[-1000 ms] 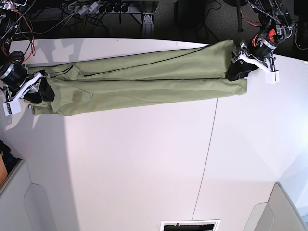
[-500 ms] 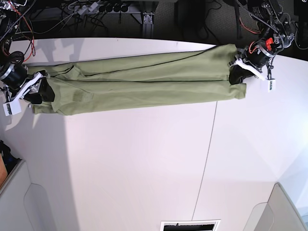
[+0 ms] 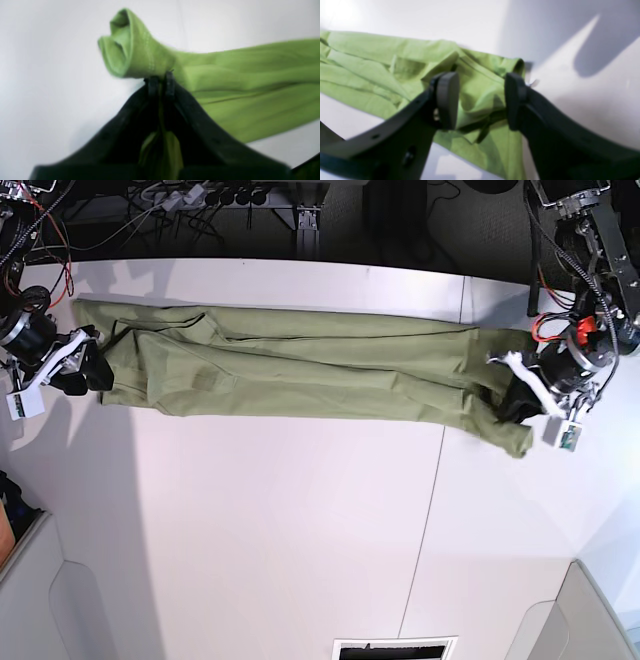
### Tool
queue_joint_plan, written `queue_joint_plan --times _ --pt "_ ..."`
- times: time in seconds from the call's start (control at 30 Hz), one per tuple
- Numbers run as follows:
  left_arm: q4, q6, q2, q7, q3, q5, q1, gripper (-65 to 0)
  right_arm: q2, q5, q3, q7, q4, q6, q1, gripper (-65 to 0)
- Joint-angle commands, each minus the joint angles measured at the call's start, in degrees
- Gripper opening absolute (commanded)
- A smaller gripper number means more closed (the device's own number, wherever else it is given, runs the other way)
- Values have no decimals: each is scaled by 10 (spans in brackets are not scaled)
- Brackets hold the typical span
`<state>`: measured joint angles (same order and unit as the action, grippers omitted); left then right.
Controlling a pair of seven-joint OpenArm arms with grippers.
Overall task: Layout the t-shirt on the table in an organized manner, then fold the t-shirt properly
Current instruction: 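Carry the held strip end with the left gripper toward the right gripper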
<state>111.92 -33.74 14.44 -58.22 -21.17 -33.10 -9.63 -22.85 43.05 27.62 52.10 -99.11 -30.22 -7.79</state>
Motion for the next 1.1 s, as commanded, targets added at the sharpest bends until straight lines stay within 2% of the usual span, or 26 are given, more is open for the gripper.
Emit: queue_joint_plan --times 0.0,0.27,0.4,0.53,0.57,0.63,0.67,0.7,0.77,0.93,1.07 --pt "18 -3 -4 14 27 3 6 -650 -11 8 4 -12 -10 0 6 -353" --pt "20 10 -133 26 199 103 46 -650 -11 0 4 -19 -10 0 6 -353" --pt "-5 10 -171 36 245 134 47 -650 -11 -2 4 -19 -10 0 6 -353" --pt "-57 10 -176 48 276 136 49 -650 -11 -2 4 -26 -10 0 6 -353" --pt "-68 10 -176 52 283 138 50 -588 -11 -1 4 -32 -10 0 7 -352" --pt "-84 10 -176 68 294 139 50 -423 -11 -2 4 -42 -10 0 9 -311" --pt "-89 10 -176 75 297 139 50 -359 -11 -2 4 -43 -10 0 12 -280" --pt "-91 10 -176 80 299 139 50 -324 -12 -5 4 -43 -10 0 16 -251" --pt "-91 11 -176 82 299 131 50 -319 -15 -15 7 -43 -10 0 25 -225" --pt "-90 12 -176 80 299 73 50 -319 -37 -36 33 -43 -8 5 46 -225" --pt "-78 10 -176 80 299 66 50 -320 -62 -55 36 -43 18 11 43 -226"
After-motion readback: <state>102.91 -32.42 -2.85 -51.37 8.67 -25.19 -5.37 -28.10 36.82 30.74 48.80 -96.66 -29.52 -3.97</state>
